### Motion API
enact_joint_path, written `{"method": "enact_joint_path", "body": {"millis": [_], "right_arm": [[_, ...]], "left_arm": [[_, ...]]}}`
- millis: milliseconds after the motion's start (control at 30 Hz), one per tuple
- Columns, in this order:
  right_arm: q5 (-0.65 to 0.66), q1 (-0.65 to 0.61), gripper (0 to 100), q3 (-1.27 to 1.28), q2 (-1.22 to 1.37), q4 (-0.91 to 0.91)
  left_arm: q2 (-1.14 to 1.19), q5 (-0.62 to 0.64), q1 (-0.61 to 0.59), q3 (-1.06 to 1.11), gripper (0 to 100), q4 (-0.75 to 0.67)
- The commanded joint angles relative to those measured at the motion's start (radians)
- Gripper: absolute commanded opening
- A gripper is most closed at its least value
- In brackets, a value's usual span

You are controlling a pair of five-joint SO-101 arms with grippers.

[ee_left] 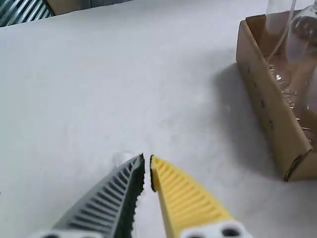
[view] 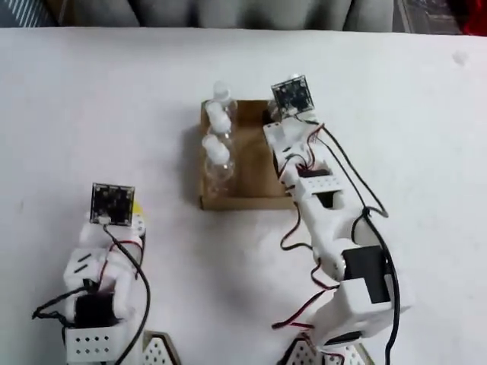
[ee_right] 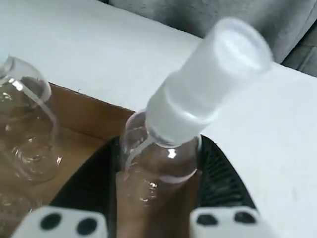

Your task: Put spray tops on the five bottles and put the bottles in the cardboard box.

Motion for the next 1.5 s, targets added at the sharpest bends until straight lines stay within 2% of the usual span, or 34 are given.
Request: {"method": "enact_joint_path", "body": {"millis": [0, 400, 567, 900, 1067, 1467], "right_arm": [[0.012, -0.016, 1.5, -0.017, -0.007, 0.028], [0.015, -0.019, 1.8, -0.015, 0.027, 0.028], [0.126, -0.030, 1.8, -0.017, 0.076, 0.027], [0.123, -0.044, 1.8, -0.018, 0.079, 0.022], [0.032, -0.016, 1.8, -0.018, 0.079, 0.027], [0.034, -0.019, 1.8, -0.017, 0.088, 0.027]], "left_arm": [[-0.012, -0.012, -0.010, -0.002, 2, -0.006], [-0.012, -0.012, -0.010, -0.002, 2, -0.006], [-0.012, -0.012, -0.010, -0.002, 2, -0.006], [-0.012, -0.012, -0.010, -0.002, 2, -0.006], [-0.012, -0.012, -0.010, -0.002, 2, -0.006], [-0.012, -0.012, -0.010, -0.002, 2, -0.006]]}}
